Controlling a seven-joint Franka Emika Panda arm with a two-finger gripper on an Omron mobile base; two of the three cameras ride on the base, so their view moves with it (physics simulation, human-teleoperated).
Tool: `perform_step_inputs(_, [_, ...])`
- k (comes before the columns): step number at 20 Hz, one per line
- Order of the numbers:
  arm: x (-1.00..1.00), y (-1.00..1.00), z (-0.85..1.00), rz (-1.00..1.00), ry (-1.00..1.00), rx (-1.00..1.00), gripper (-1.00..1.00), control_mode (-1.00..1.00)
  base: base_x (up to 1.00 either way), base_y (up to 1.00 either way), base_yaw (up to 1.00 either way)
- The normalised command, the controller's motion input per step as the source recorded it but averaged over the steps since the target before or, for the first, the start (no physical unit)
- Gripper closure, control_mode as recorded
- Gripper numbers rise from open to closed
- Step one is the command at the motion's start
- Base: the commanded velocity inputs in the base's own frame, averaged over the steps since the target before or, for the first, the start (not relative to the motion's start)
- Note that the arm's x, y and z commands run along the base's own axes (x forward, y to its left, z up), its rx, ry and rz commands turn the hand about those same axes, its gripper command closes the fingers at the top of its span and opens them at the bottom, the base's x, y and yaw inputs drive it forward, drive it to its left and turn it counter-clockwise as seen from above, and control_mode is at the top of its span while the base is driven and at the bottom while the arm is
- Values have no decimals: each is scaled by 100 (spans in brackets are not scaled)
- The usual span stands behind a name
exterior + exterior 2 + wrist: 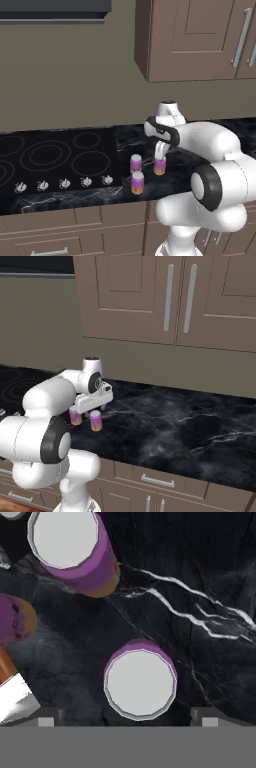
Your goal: Four empty soda cans are scattered around the kitchen. Gather all the cans and cluster them next to the stove for recycling.
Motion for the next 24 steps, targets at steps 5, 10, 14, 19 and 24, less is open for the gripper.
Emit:
perform_step_inputs(5, [-29,0,28,1,-1,0,-100,-100,0,0,0])
perform_step_inputs(10, [-33,0,29,0,-4,0,-100,-100,0,0,0])
perform_step_inputs(14, [-33,0,19,0,-5,0,-100,-100,0,0,0])
perform_step_inputs(19, [-39,0,14,0,-6,0,-100,-100,0,0,0])
perform_step_inputs(24, [-45,0,29,0,-7,0,-100,-100,0,0,0])
